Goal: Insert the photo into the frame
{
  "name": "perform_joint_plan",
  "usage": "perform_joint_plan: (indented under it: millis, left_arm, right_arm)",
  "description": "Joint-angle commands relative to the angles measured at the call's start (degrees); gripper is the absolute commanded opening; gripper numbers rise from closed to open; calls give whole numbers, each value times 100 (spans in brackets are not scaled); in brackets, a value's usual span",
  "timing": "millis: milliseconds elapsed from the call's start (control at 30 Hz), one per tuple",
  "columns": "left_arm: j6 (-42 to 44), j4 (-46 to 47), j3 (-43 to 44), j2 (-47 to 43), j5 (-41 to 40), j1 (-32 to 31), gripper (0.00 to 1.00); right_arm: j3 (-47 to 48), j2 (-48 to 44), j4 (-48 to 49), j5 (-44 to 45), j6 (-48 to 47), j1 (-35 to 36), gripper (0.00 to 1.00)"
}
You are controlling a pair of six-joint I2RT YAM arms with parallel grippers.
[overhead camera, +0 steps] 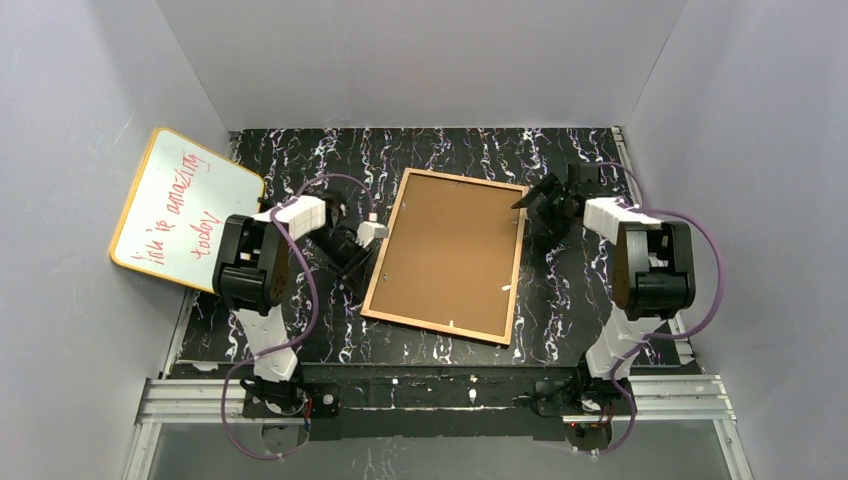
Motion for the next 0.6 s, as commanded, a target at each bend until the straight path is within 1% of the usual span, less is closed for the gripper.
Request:
perform_joint_plan:
  millis: [0,100,200,267,367,567]
  left_arm:
    - [113,-455,660,39,396,502,23]
    - [-2,-716,986,246,920,609,24]
    - [-137,-727,985,394,1490,582,27]
    - [-163,-708,940,527,1552,513,29]
    - [-280,-554,802,717,1513,480,29]
    - [-394,-346,682,804,1383,478,24]
  right_arm:
    - [-113,-918,-298,554,-60,29,98]
    - [-466,-1448,-58,494,5,332,93]
    - [-621,-1699,28,446,51,914,90]
    - [-760,-1796,193,354,174,1362,86]
    - [-940,-1759,586,176,484,2014,78]
    - [-832,-1242,1228,86,816,3134,75]
